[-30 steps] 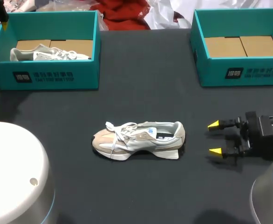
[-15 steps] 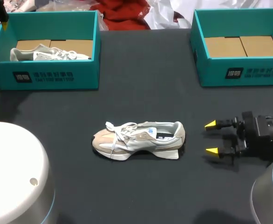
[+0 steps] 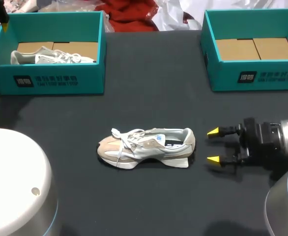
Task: Take the shoe out of the shoebox, open the shoe tongue, remove and reinsert the insole, then place the shoe into the shoebox
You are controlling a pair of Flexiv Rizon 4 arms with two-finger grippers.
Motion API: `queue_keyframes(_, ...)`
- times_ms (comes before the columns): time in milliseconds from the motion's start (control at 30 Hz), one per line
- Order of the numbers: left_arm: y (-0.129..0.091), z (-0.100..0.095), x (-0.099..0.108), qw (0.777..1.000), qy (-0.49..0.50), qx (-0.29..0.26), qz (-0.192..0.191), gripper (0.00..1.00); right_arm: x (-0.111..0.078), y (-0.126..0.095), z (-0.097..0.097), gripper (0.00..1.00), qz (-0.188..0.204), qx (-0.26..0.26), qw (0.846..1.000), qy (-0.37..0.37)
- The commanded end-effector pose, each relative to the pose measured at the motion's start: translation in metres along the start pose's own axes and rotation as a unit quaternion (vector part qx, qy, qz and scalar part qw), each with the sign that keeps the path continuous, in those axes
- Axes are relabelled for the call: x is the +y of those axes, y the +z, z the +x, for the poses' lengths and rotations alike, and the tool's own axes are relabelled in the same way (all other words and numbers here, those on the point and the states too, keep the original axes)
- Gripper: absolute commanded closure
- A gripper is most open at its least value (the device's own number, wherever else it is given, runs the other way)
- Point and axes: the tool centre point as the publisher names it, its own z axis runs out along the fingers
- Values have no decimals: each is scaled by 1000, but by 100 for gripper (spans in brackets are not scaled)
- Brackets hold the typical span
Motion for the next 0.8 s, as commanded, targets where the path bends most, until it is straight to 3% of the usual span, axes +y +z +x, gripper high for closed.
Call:
queue_keyframes(33, 0, 0, 0, 1000, 1, 1, 0, 0, 6, 10, 3, 0, 10, -10, 1000, 4)
queue_keyframes(800, 0, 0, 0, 1000, 1, 1, 0, 0, 17, 47, 9, 0, 15, 0, 1000, -7)
